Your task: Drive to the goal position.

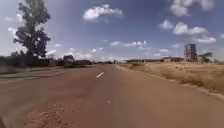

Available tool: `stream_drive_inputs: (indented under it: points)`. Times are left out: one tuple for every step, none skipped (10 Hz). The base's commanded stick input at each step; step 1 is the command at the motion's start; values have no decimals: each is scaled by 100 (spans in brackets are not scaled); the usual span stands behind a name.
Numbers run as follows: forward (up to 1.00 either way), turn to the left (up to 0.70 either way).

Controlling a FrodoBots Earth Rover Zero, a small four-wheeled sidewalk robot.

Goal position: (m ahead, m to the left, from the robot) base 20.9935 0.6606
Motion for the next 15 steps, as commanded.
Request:
stream_drive_inputs:
  points:
    - [85,2]
    - [85,2]
    - [85,2]
    - [85,2]
    - [85,2]
    - [85,2]
    - [85,2]
    - [85,2]
    - [85,2]
    - [85,2]
    - [85,2]
    - [85,2]
    - [85,2]
    - [85,2]
    - [85,2]
